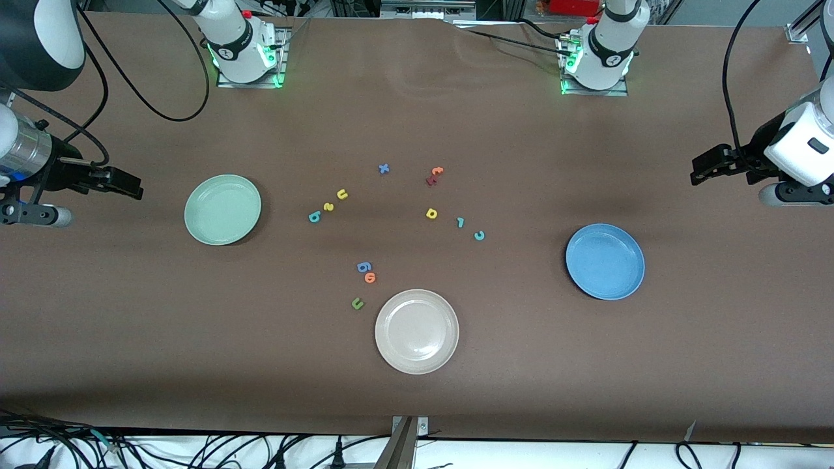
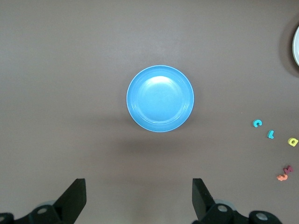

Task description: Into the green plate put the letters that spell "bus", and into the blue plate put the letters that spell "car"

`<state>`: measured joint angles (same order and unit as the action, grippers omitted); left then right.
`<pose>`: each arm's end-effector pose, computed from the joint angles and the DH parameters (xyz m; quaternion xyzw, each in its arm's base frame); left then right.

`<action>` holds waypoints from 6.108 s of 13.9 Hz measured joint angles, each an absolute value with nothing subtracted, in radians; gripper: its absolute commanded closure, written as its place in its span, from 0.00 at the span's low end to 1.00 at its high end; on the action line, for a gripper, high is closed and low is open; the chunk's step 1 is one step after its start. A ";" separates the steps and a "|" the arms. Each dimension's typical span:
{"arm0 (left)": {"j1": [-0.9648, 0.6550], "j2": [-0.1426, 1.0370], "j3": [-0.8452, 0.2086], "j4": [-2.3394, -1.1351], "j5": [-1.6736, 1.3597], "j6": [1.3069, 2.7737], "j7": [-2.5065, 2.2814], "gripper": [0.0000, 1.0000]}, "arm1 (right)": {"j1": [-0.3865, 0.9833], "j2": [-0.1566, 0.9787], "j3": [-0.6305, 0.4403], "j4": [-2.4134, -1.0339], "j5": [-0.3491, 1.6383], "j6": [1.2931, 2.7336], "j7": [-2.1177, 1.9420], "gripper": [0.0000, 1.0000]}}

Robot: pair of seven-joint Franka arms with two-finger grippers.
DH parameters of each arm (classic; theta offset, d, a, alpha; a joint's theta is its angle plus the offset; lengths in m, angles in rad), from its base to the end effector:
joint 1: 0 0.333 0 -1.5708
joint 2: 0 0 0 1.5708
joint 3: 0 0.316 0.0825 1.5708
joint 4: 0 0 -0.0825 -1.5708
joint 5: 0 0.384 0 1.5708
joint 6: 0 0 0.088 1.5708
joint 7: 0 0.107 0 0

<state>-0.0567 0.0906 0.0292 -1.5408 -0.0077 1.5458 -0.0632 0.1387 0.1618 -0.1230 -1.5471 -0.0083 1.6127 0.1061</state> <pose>0.5773 -0.0175 0.5852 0.9989 0.0179 -0.0428 0.0006 0.6009 0.0138 0.5462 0.9978 -0.0444 -0.0465 0.0169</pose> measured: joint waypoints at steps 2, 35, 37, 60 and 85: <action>-0.057 0.091 0.029 -1.541 -0.008 1.546 -0.063 0.00 | 0.139 0.162 -0.123 -1.547 -0.008 1.613 0.106 0.00; -0.058 0.091 0.028 -1.541 -0.009 1.546 -0.063 0.00 | 0.141 0.162 -0.123 -1.547 -0.008 1.613 0.112 0.00; -0.058 0.091 0.028 -1.541 -0.009 1.546 -0.063 0.00 | 0.142 0.162 -0.123 -1.547 -0.008 1.613 0.112 0.00; -0.057 0.091 0.028 -1.541 -0.009 1.546 -0.063 0.00 | 0.142 0.162 -0.123 -1.547 -0.008 1.613 0.113 0.00; -0.076 0.111 0.024 -1.540 -0.009 1.546 -0.063 0.00 | 0.448 0.392 -0.115 -1.569 0.035 1.826 0.923 0.01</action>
